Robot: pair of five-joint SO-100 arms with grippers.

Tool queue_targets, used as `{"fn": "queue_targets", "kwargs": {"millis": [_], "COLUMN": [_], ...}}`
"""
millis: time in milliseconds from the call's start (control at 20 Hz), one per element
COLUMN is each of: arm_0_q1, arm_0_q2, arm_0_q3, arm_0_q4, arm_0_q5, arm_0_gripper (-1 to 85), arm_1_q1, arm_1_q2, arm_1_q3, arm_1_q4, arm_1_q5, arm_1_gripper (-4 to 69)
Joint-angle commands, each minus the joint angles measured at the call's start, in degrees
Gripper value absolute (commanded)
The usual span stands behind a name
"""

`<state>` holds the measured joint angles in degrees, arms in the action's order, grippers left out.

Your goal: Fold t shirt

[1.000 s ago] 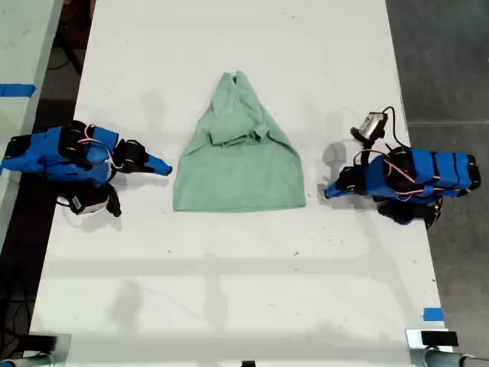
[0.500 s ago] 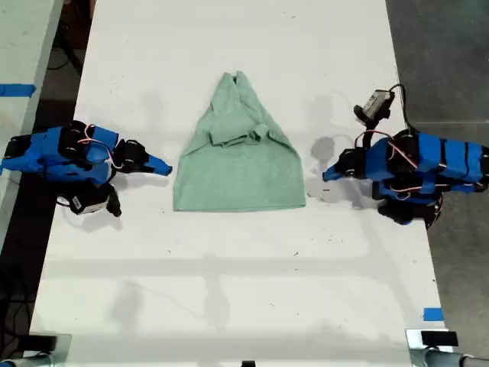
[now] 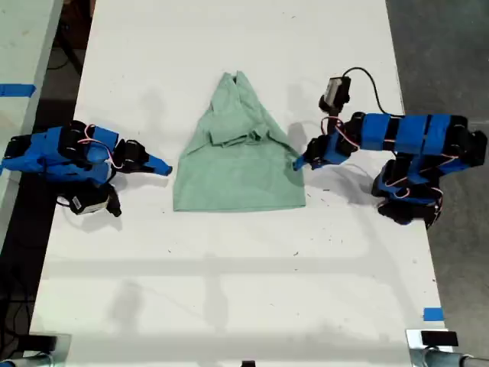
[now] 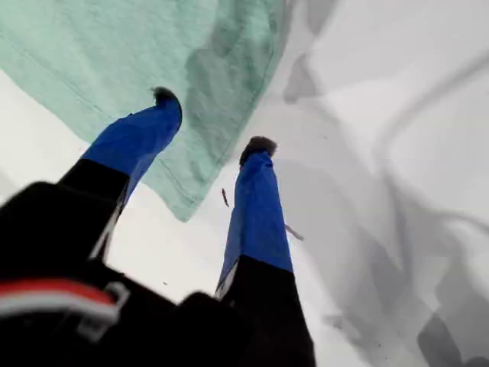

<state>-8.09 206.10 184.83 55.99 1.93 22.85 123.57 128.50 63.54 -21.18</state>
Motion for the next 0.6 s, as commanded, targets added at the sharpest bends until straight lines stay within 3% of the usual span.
{"fn": "queue_targets", "kwargs": {"millis": [0,150,350,550], "arm_0_q1": [0.1,0.1,0.3,0.2], "arm_0_q2": [0.4,0.4,0.4,0.4], "arm_0_q3": [0.6,0.6,0.6,0.6], "arm_0_q4": [0.0,0.0,0.0,0.1], "arm_0_q5": [-0.9,-0.9,-1.0,-1.0], "arm_0_gripper": [0.0,0.0,0.0,0.0], "arm_1_q1": [-1.8,-4.2,-6.3,-5.6], "arm_1_q2": [-7.4,-16.8,-24.3,-20.6], "arm_1_q3": [-5.1,-8.4,-14.0,-19.2], "arm_1_q4": [-5.1,-5.8,3.4,15.3], "arm_1_q5": [-0.7,-1.0,3.0,6.7], "arm_1_gripper": [19.0,14.8,1.8,1.9]}}
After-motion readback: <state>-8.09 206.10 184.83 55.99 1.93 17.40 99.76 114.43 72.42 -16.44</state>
